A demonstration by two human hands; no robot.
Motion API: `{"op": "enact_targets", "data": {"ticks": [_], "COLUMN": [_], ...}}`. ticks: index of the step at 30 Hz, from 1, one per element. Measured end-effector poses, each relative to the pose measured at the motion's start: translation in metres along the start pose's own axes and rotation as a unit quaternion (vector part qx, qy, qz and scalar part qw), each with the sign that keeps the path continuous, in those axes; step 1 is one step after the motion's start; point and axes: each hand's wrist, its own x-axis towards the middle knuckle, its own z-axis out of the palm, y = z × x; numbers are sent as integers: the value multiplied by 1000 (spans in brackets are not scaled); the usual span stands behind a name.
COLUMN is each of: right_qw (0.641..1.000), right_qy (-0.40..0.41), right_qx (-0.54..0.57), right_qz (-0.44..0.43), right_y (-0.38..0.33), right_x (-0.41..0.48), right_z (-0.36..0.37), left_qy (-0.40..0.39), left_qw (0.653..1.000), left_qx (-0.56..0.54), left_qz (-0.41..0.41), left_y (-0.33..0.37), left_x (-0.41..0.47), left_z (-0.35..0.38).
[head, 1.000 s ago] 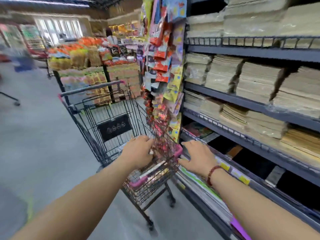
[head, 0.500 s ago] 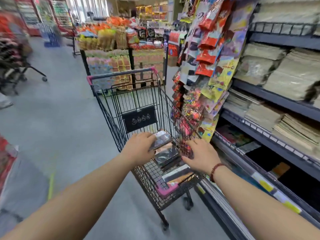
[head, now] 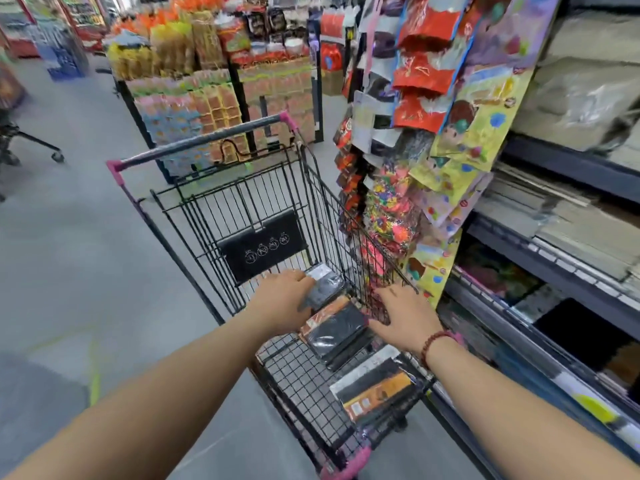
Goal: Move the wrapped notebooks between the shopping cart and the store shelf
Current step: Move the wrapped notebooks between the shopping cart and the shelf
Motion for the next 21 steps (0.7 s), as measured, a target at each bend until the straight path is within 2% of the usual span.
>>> {"op": "enact_targets", "data": {"ticks": [3,12,18,21], "right_qw": [999,984,939,913], "right_qy": [-11,-8,-1,-14], "right_qx": [11,49,107,123], "right_qz": [32,174,328,388], "right_y": [11,18,0,-11], "right_x": [10,37,43,39], "right_z": [9,48,82,102], "left_qy": [-31,-97,-153,-174], "left_qw": [999,964,917,904], "left_qx": [8,51,56,59], "left_qz": [35,242,364,386], "left_y": [4,6,-4,-10], "left_x": [36,144,193,211], "left_z": [12,58,88,107]}}
